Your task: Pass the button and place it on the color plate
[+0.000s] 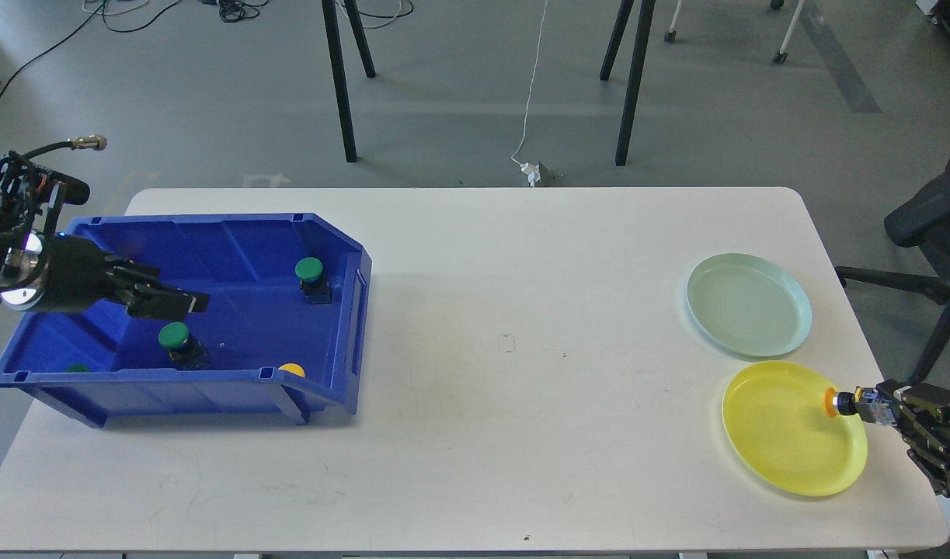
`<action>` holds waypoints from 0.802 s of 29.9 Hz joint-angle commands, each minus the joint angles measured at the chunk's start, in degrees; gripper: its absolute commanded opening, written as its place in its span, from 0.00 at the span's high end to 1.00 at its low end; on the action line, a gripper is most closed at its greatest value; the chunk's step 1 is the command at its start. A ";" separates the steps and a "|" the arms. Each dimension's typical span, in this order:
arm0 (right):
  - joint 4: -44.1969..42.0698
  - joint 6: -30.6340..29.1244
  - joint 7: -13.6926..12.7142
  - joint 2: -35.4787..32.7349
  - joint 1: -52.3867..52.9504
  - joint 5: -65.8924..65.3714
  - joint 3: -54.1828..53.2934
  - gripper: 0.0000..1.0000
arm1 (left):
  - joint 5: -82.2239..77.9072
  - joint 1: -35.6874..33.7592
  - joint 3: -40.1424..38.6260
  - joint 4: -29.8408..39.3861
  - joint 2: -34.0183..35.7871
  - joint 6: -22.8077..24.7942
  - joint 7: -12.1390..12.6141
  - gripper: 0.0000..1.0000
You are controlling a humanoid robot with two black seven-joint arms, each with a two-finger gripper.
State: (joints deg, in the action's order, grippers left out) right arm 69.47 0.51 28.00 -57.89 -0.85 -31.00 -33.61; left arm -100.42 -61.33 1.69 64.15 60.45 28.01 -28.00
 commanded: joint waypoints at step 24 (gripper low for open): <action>-0.30 -0.33 0.00 1.46 1.02 0.94 -1.46 0.00 | -1.71 5.95 0.69 -18.09 -12.99 -0.01 0.00 0.06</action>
State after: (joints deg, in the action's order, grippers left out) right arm 69.14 0.26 28.00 -56.44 0.12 -30.05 -34.98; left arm -102.13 -55.79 2.42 47.01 47.65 28.00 -28.01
